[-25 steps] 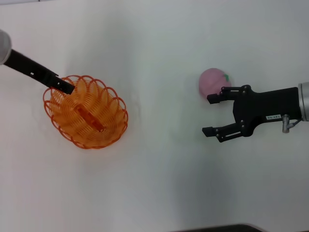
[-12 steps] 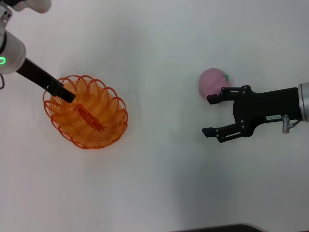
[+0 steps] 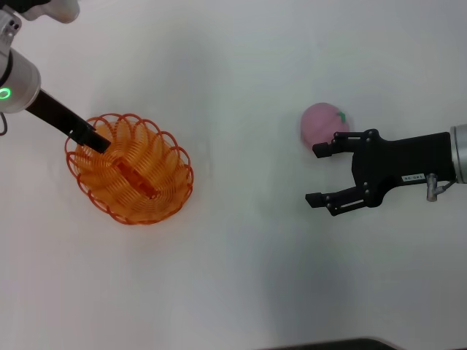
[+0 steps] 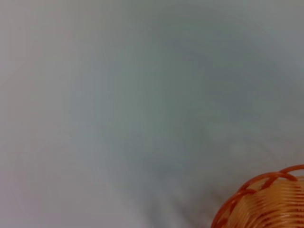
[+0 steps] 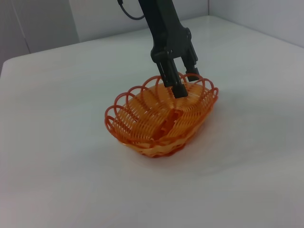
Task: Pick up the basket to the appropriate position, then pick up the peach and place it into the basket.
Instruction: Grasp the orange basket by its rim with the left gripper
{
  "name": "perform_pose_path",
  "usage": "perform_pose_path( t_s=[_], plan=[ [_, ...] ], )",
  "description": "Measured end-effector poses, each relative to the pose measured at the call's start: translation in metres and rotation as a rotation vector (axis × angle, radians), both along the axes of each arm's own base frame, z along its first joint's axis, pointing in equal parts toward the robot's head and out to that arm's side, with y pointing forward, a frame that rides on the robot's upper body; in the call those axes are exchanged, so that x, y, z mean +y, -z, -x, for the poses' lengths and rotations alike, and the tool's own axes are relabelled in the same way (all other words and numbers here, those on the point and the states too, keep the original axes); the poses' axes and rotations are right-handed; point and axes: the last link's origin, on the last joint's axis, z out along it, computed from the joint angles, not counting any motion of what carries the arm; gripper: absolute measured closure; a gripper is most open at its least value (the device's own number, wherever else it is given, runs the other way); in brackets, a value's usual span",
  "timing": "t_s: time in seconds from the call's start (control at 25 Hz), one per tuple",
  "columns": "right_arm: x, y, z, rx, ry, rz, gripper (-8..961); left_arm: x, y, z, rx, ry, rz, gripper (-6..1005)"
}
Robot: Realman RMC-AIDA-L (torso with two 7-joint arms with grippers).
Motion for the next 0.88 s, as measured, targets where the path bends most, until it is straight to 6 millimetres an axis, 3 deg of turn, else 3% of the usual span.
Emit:
perform_pose_path(
  t_s=[0.12, 0.56, 0.68, 0.88],
  plan=[
    [-0.0001, -0.0002, -0.0002, -0.001, 0.000, -0.001, 40, -0.0002, -0.0014, 0.0002, -0.002, -0.001, -0.005, 347],
    [-0.0004, -0.0003, -0.0003, 0.000, 0.000, 0.000, 43, -0.0014, -0.0008, 0.0018, 0.008, -0.005, 0.001, 595],
    [-0.0002, -0.0001, 0.0000, 0.001, 0.000, 0.001, 44, -0.0014, -0.0010, 0.0019, 0.006, -0.007, 0.000, 802],
    [-0.0003, 0.0002, 0.0001, 0.002, 0.000, 0.002, 46, -0.0012, -0.0007, 0.0009, 0.001, -0.020, -0.007, 882]
  ],
)
